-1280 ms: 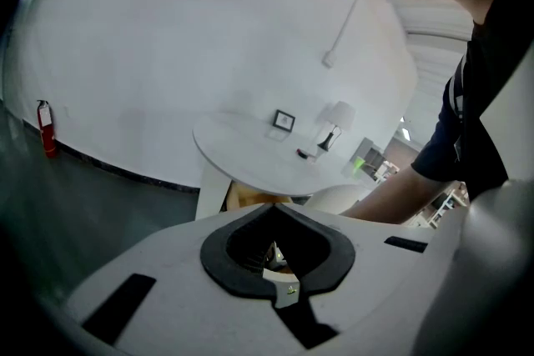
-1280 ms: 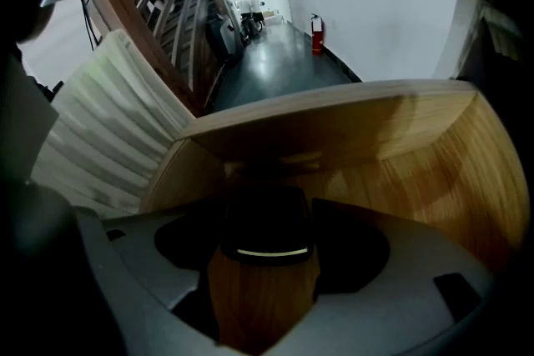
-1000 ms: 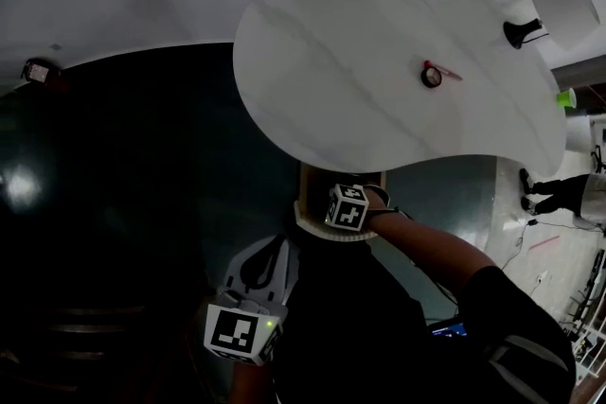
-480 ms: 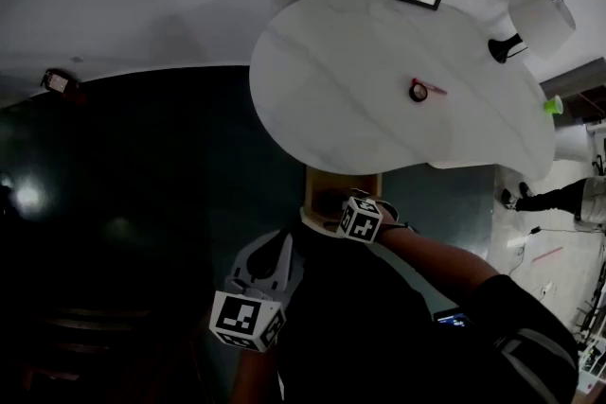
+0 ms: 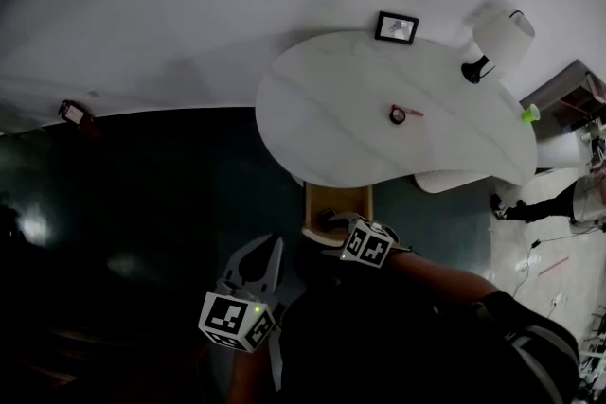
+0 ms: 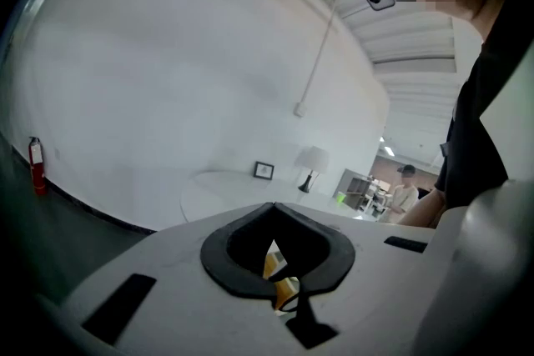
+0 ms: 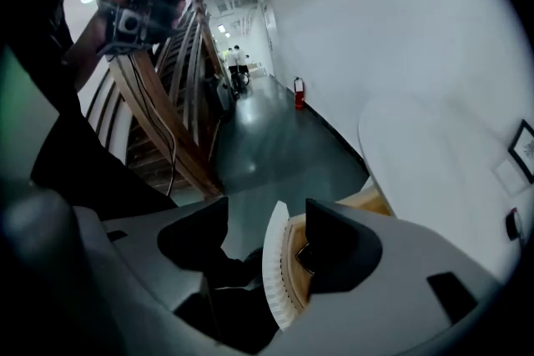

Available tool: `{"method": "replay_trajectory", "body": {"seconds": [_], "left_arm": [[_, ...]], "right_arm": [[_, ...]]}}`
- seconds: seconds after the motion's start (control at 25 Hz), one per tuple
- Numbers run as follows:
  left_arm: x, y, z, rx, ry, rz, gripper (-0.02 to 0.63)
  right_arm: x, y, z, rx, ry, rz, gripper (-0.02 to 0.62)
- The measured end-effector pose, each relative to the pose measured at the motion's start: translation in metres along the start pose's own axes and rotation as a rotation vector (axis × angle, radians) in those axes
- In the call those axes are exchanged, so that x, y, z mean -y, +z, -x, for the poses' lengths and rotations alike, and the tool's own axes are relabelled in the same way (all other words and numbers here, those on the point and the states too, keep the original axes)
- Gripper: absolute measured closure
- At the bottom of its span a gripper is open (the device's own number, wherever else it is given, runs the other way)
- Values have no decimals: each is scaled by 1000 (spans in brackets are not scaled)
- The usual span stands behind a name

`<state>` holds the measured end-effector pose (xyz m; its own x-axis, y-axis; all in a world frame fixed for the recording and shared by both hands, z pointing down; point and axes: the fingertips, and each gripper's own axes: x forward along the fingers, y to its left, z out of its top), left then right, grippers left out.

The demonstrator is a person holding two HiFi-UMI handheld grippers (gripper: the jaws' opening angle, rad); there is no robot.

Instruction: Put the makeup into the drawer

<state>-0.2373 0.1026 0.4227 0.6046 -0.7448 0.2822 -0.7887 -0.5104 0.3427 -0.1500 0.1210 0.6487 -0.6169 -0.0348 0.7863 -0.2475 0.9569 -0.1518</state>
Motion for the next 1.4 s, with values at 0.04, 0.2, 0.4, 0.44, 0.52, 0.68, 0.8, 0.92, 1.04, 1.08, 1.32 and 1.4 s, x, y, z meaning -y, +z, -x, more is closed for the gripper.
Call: {"method": "replay_trajectory", "body": {"seconds": [0.04,0.2,0.4,0.44,0.52,0.68,0.8,0.92,1.04,1.08,1.32,1.4], "left_arm": [[1,2,1,-2,1,-3,595],[11,7,-5,4,-5,-14,595],[30,12,-36,-4,-35,-27,595],[35,12,-46,-12,-39,-29,595],[44,15,-68,-21,-42,-38,595],[73,30,-116,5,-46,-40,595],[105,42,-154,21,-65,-62,595],[133,49,-185,29,-59,-87,595],[158,52,-209,33,-32,-83,595],[165,52,-217,31,-23,-82,595],[193,41,-241,18,14,-74,595],[195,38,-241,8,20,-83,595]], "right_arm": [[0,9,11,36,-10,-21,308],[5,34,53,183,-37,-80,308],[33,40,107,319,-120,-101,335],[41,39,120,343,-136,-106,412],[56,36,145,390,-148,-125,509],[87,13,193,437,-148,-137,553],[117,-6,231,468,-156,-135,568],[140,-21,267,526,-142,-126,578],[161,-32,300,593,-100,-131,578],[167,-35,309,610,-84,-134,579],[186,-44,344,639,-17,-109,580],[185,-38,350,665,1,-105,580]]}}
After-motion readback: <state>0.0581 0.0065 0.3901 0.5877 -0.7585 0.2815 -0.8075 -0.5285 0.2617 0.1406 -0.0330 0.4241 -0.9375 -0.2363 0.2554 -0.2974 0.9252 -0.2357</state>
